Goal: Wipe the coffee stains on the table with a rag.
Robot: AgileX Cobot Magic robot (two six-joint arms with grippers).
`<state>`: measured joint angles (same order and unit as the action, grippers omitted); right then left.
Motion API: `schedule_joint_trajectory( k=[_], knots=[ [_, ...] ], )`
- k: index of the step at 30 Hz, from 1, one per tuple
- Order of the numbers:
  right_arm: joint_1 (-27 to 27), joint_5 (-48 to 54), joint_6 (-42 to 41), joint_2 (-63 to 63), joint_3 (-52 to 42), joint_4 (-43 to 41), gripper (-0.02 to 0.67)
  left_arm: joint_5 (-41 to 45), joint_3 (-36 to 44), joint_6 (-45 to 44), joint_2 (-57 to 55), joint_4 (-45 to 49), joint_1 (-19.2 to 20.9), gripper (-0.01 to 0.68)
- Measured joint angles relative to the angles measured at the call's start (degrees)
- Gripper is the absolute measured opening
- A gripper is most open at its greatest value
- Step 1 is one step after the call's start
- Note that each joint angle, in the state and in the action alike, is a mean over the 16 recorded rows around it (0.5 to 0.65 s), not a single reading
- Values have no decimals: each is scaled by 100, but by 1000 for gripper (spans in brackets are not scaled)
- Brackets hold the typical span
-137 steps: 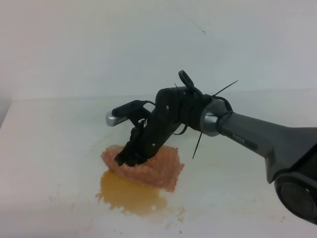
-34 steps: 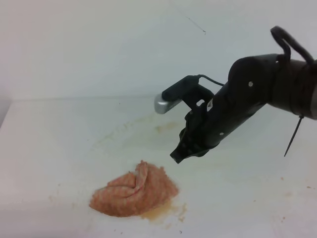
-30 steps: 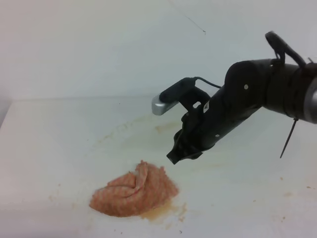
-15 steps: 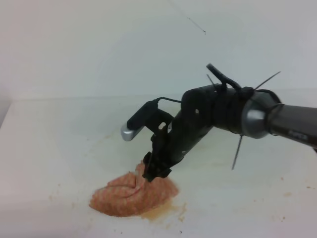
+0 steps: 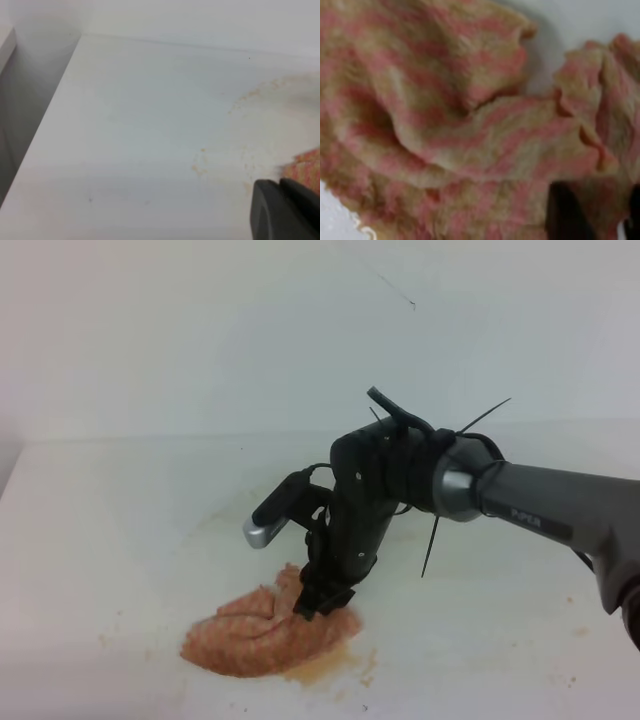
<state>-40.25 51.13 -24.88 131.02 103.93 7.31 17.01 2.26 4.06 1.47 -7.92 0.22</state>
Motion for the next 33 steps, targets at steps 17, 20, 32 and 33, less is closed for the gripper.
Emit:
schedule_joint_trajectory(
  k=[17, 20, 32, 33],
  knots=[
    [-145, 776, -37, 28, 45, 32, 13, 0, 0, 0, 0, 0, 0, 1],
    [-280, 846, -37, 28, 46, 82, 12, 0, 0, 0, 0, 0, 0, 1],
    [-852, 928, 16, 28, 50, -12, 12, 0, 0, 0, 0, 0, 0, 1],
    [-862, 927, 34, 28, 50, -59, 12, 0, 0, 0, 0, 0, 0, 1]
  ],
)
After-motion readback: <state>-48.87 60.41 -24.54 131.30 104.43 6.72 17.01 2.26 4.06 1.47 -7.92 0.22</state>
